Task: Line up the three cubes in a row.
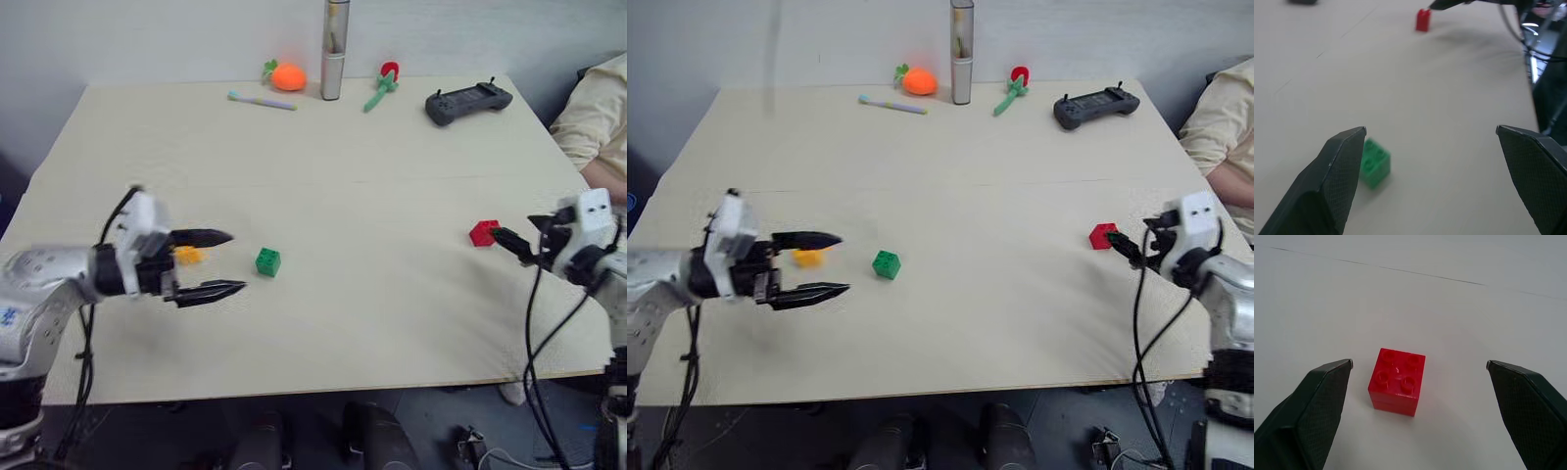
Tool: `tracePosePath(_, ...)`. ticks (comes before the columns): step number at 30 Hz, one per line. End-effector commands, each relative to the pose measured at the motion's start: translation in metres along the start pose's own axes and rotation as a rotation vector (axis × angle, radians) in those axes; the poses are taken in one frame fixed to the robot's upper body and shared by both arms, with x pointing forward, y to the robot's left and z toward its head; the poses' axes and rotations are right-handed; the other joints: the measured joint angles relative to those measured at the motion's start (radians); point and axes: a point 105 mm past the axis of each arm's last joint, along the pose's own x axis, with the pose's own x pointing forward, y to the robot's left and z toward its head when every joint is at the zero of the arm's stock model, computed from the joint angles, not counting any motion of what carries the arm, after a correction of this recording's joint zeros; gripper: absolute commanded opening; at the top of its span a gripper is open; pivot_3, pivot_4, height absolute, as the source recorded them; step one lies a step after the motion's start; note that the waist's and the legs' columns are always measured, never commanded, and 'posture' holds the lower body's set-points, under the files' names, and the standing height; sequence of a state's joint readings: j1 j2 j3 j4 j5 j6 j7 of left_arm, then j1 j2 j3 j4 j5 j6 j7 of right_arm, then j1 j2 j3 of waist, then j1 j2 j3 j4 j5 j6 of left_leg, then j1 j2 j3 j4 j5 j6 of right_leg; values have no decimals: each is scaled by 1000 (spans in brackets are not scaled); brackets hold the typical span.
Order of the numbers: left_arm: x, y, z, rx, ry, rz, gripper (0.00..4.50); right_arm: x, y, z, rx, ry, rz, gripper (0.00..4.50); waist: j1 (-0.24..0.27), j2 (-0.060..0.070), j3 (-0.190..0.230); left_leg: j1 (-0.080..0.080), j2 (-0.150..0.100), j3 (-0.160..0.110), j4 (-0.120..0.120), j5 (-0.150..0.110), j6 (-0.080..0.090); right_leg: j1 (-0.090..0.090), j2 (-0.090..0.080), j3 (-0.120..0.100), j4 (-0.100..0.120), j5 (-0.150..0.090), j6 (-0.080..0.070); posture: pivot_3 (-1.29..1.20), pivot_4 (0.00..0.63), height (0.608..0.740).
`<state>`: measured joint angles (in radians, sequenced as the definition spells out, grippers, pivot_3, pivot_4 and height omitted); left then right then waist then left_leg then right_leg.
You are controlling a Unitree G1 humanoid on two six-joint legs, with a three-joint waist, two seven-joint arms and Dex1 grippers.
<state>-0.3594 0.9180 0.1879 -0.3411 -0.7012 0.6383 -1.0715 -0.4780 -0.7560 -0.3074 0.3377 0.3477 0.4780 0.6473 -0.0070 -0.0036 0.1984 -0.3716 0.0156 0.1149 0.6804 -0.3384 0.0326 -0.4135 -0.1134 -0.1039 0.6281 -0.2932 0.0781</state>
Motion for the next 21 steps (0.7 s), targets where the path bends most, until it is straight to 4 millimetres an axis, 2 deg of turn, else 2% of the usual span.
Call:
tracePosePath(1,10,-7,12,29,3,-65,4474,8,-9,2,6,-7,-67,4500,0,0,0,0,0,0,0,0,0,0,0,0,0,0,0,0,150,740)
tracePosePath(5,16,-9,16,48,-15,-92,4474,20,-6,3,87,-27,-76,4500,0,0,0,0,0,0,0,0,0,0,1,0,0,0,0,0,150,740)
tracePosePath(11,18,-9,16,55,-17,-90,4474,30,-4,-11,122,7,-99,4500,2,0,0,0,0,0,1,0,0,0,1,0,0,0,0,0,150,740)
tracePosePath(14,18,-9,20,66,-26,-91,4500,32,1,-17,123,30,-73,3894,3,0,0,0,0,0,1,1,1,1,1,0,0,0,1,0,150,740)
tracePosePath(16,19,-9,22,75,-29,-91,4500,32,3,-18,127,26,-67,3258,2,0,0,0,0,-1,1,1,1,1,1,0,0,0,1,0,150,740)
tracePosePath(19,19,-9,24,78,-31,-94,4500,30,8,-10,111,-10,-22,2209,2,0,0,0,0,-1,1,1,1,1,1,0,0,0,1,0,150,740)
tracePosePath(21,19,-10,22,80,-26,-103,4500,20,42,3,-94,-48,226,1494,3,0,0,-1,0,-1,1,1,1,1,1,0,0,0,1,0,150,740)
